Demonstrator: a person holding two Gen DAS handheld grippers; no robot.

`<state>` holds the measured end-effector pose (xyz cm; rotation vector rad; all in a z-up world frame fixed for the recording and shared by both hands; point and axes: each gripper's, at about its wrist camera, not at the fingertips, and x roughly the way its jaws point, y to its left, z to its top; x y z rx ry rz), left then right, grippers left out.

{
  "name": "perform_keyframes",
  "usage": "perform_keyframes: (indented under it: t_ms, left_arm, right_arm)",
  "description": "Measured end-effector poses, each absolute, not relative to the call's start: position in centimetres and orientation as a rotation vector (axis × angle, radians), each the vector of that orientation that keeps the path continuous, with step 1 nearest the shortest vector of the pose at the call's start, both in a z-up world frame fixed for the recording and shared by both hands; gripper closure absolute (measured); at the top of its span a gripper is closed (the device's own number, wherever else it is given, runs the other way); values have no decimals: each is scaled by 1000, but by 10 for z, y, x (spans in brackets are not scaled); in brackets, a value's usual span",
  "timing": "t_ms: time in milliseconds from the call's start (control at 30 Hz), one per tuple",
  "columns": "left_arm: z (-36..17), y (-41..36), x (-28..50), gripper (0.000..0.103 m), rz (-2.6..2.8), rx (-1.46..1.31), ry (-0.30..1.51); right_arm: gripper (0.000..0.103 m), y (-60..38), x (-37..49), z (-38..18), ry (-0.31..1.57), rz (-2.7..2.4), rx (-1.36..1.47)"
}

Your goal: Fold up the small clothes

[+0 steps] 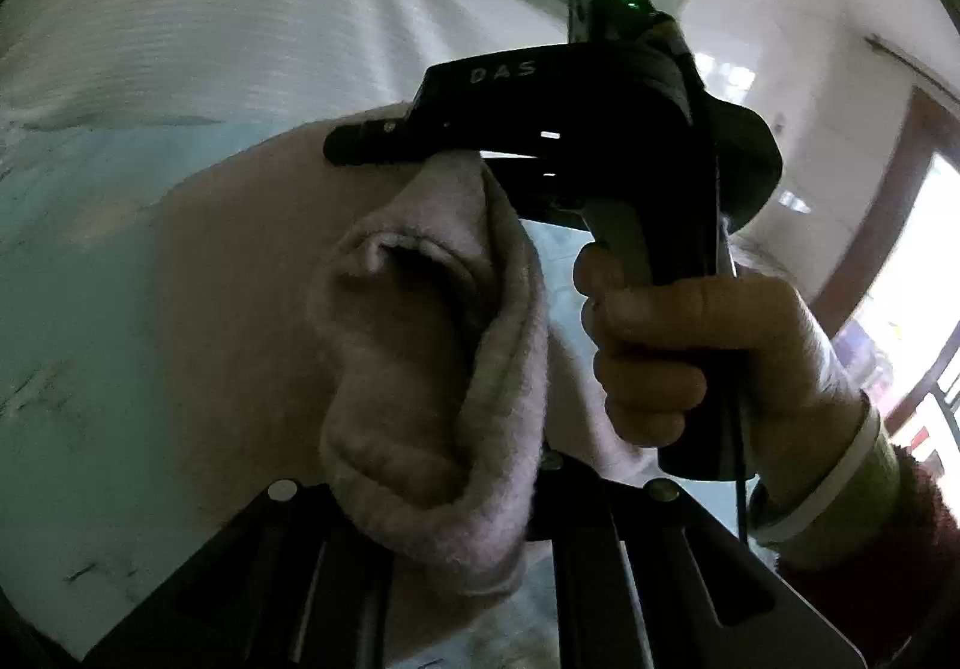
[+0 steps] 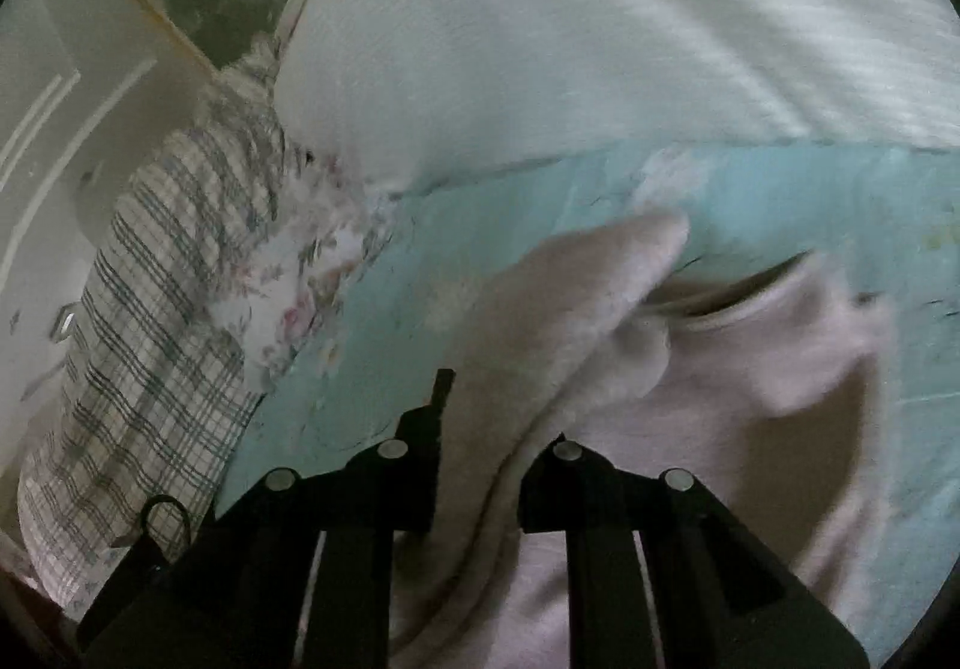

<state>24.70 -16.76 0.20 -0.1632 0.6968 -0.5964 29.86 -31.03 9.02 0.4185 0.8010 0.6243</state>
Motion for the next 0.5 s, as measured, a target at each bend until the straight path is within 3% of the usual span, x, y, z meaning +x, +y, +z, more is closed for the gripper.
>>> perform_keyframes:
  t_ms: [333,433,500]
  left_arm:
    - [-58,-241,277,94,-669,-169,881]
    - [-61,-249,275,90,-669,-132,877]
    - [-59,-250,273,82,-680,-116,871]
  right_arm:
    - [86,-395,314,4,939,432,470]
    - [86,-399,312,1,919,434,487]
    - [83,-392,311,7,915,421,442]
